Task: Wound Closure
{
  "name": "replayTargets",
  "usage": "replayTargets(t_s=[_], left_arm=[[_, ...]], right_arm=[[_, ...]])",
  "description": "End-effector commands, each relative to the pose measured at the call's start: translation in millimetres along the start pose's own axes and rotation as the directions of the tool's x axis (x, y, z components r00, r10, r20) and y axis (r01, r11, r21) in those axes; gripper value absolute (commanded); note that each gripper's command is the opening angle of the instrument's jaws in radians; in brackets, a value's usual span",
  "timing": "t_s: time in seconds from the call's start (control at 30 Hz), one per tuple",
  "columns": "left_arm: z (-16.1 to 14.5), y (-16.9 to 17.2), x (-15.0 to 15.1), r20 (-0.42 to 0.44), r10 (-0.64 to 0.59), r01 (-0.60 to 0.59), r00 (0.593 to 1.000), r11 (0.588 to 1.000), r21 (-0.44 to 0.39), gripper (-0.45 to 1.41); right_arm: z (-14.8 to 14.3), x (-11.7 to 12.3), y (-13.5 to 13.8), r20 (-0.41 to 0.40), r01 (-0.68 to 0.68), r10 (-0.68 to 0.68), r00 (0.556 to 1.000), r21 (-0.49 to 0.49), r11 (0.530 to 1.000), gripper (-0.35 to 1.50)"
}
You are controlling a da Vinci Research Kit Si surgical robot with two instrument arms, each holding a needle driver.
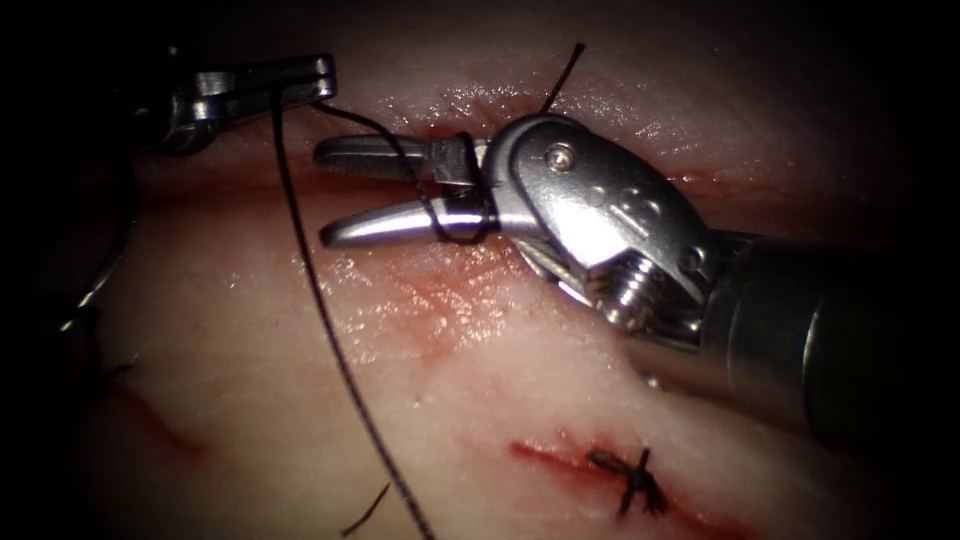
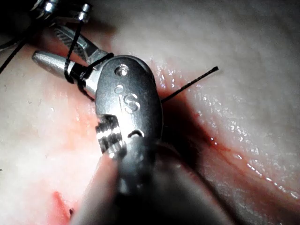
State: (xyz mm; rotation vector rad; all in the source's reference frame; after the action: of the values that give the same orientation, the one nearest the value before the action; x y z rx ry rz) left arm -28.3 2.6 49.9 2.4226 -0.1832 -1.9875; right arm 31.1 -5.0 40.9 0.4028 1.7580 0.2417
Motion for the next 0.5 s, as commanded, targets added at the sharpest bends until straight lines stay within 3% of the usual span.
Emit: replayTargets(t_s=[0.03, 0.13, 0.5], left_arm=[[0.5, 0.1, -1.0, -0.002, 0.004, -0.004, 1.0, 1.0, -0.001, -0.45], [0.3, 0.7, -1.7, -0.004, 0.007, -0.007, 1.0, 1.0, -0.01, -0.45], [0.2, 3.1, -3.1, 0.023, 0.0, 0.001, 1.0, 1.0, -0.02, -0.45]], right_arm=[[1.0, -0.4, 0.5, -0.007, -0.006, 0.006, 1.0, 0.0, 1.0, 0.47], [1.0, -0.4, 0.6, -0.064, -0.045, 0.044, 0.997, -0.018, 0.999, 0.54], [0.3, 0.0, 1.5, -0.115, -0.071, 0.061, 0.991, -0.085, 0.994, 0.52]])
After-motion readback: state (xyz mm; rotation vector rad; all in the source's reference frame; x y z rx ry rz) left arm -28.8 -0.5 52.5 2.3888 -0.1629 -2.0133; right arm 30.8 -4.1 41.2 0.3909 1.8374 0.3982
